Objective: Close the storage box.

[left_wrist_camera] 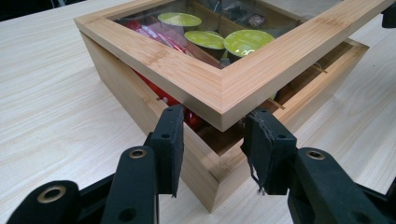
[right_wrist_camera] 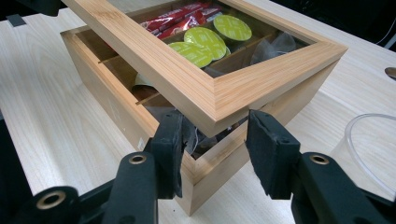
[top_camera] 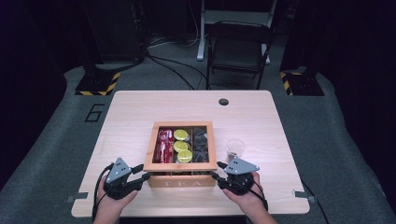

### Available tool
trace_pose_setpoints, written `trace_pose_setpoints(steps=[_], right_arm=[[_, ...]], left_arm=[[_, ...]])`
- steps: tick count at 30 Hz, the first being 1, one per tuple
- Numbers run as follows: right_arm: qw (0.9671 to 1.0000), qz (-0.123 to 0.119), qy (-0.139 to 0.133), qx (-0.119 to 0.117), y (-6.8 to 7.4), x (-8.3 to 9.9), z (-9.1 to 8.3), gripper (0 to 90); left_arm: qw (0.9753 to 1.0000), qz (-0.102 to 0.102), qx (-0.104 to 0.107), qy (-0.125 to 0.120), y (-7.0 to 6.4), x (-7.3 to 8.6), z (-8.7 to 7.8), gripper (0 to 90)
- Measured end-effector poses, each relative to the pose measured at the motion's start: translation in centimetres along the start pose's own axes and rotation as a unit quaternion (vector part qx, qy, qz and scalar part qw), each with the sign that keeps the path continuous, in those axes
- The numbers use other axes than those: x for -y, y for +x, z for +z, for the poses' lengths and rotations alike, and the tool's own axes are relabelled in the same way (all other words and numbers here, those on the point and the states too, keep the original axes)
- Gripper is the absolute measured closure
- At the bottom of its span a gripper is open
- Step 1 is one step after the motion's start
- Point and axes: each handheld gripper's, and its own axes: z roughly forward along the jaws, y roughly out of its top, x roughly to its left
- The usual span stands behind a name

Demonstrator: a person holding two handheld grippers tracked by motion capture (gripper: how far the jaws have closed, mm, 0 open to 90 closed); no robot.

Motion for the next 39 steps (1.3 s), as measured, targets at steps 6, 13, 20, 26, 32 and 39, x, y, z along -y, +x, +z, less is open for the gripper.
trace_pose_setpoints(steps=[6, 13, 20, 26, 32, 39], right_arm=[[1.0000, 0.001, 0.003, -0.001, 0.0, 0.1, 0.1, 56.3], [0.9999, -0.005, 0.009, -0.004, 0.0, 0.4, 0.3, 56.1], [0.9998, 0.004, 0.018, -0.007, 0.0, 0.6, 0.6, 55.6], [0.9993, 0.002, 0.037, -0.010, 0.1, 0.8, 0.9, 53.7], [0.9990, 0.022, 0.021, -0.034, -0.1, 0.7, 0.8, 52.2], [0.9990, 0.011, 0.030, -0.032, 0.1, 0.7, 1.1, 49.5]], left_arm=[[1.0000, -0.001, 0.001, 0.003, -0.1, 0.2, 0.1, 58.0], [0.9999, 0.004, 0.004, 0.011, 0.0, 0.4, 0.4, 58.0], [0.9997, -0.002, 0.010, 0.020, 0.0, 0.7, 0.7, 55.4], [0.9993, -0.005, 0.017, 0.033, 0.0, 0.8, 1.2, 49.0], [0.9974, 0.013, 0.008, 0.071, -0.5, 1.1, 1.9, 47.4], [0.9990, -0.003, 0.011, 0.043, -0.1, 1.0, 1.6, 39.5]])
